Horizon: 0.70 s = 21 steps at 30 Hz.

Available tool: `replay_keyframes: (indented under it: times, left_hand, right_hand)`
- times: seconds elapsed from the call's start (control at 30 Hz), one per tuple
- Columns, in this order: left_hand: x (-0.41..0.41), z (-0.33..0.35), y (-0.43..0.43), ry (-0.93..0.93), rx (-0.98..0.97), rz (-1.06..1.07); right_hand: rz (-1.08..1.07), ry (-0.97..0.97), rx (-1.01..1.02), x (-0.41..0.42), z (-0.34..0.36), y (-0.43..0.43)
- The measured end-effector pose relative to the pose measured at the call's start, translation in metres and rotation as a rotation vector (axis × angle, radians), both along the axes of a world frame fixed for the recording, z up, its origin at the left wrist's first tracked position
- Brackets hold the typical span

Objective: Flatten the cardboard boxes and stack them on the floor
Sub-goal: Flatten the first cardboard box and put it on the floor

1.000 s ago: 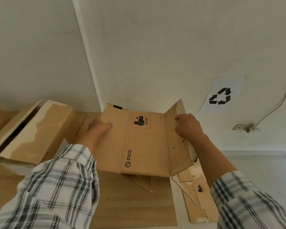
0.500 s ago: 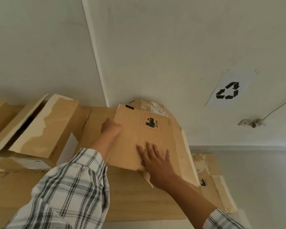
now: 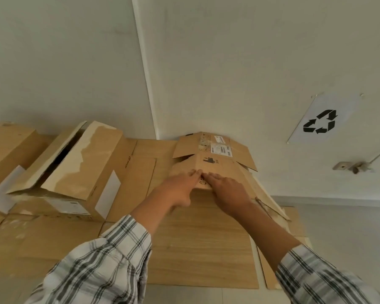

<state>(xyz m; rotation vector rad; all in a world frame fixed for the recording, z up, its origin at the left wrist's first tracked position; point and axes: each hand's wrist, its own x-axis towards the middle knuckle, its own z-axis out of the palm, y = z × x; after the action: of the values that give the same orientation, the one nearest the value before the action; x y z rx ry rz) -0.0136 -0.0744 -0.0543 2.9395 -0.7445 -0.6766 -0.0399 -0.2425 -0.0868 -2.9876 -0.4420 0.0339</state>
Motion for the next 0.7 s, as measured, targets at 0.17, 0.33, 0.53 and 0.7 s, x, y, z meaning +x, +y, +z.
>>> replay_keyframes:
  times: [0.17, 0.33, 0.53, 0.7]
  left_hand:
    - [-0.021, -0.062, 0.014, 0.046, 0.192, -0.049]
    - [-0.044, -0.105, 0.011, -0.019, 0.29, -0.048]
    - [-0.043, -0.132, 0.01, 0.202, 0.319, -0.055]
    - [-0.015, -0.146, -0.001, 0.185, 0.196, 0.011]
  right_hand:
    - [-0.043, 0.25, -0.088, -0.019, -0.053, 0.01]
    - [-0.089, 0.476, -0.296, -0.032, -0.098, 0.012]
    - [-0.008, 0.517, -0.311, -0.061, -0.134, 0.01]
    - [-0.146, 0.496, -0.062, -0.036, -0.139, -0.002]
